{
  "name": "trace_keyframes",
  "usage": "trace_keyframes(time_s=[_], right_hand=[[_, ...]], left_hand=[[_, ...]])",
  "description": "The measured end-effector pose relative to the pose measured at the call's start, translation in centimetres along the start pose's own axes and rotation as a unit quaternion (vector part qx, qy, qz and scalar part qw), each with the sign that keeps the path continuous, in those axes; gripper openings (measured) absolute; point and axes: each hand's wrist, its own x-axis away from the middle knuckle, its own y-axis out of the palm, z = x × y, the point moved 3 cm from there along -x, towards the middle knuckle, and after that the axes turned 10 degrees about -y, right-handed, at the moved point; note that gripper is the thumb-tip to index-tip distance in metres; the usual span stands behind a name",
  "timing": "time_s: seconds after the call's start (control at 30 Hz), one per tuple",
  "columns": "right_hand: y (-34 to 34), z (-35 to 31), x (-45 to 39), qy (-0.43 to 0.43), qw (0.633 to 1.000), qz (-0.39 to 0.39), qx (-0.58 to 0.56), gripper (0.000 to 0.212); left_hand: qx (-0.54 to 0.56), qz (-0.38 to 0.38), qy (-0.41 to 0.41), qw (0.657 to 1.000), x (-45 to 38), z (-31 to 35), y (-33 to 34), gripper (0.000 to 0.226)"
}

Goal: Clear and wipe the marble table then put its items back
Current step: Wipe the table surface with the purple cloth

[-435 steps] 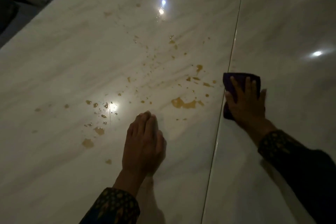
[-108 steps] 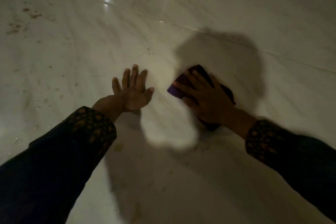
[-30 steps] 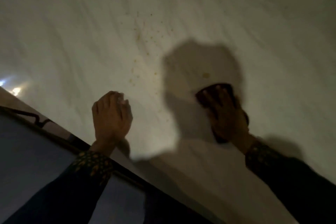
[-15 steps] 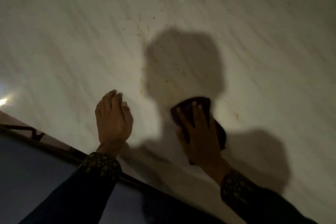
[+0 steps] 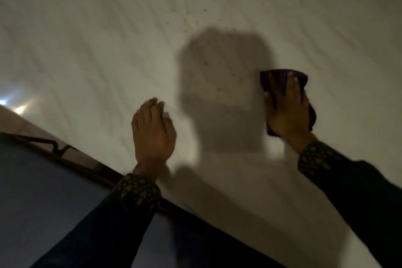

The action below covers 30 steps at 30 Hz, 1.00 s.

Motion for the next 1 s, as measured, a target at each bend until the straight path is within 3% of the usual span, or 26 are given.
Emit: trace_keyframes(time_s=[0.1,0.2,0.33,0.4,0.53,0.63,0.77,0.87,1.0], right_hand=[[1.7,-5.7,6.2,-0.109,0.994,0.0,-0.026,0.055],[2.7,-9.6,11.8,-0.164,0.985,-0.046,-0.033,0.055],[2.5,-7.6,8.8,-0.223,0.972,-0.068,0.02,0.055],[2.1,-5.9,4.1,-0.213,0.974,-0.05,0.053,0.055],[0.5,-2.5,-5.3,-0.086,0.993,-0.044,0.068,0.065],[0.1,-2.4,-8.0,-0.042,0.998,-0.026,0.043,0.065],[1.7,-8.1,-1.8,-0.136,0.991,-0.008,-0.005,0.058],[3.4,-13.5,4.5,-0.22,0.973,-0.052,-0.045,0.055],[4.0,-14.8,3.2,-0.253,0.966,-0.059,-0.017,0.053]], left_hand=[[-0.02,-0.005,0.007,1.0,0.1,-0.1,0.0,0.032],[-0.042,0.009,0.017,0.999,-0.7,0.2,-0.6,0.025],[-0.041,0.026,0.023,0.999,-4.7,0.7,-0.9,0.014],[-0.036,0.024,0.027,0.999,-6.3,0.5,-0.2,0.016],[-0.027,0.031,0.001,0.999,-6.9,0.2,1.1,0.024],[-0.007,0.026,0.001,1.0,-7.2,0.1,1.2,0.022],[-0.009,0.014,-0.007,1.0,-7.2,0.2,1.0,0.023],[-0.006,0.007,-0.012,1.0,-7.2,0.2,0.9,0.025],[-0.001,-0.002,-0.004,1.0,-7.4,0.4,0.8,0.027]])
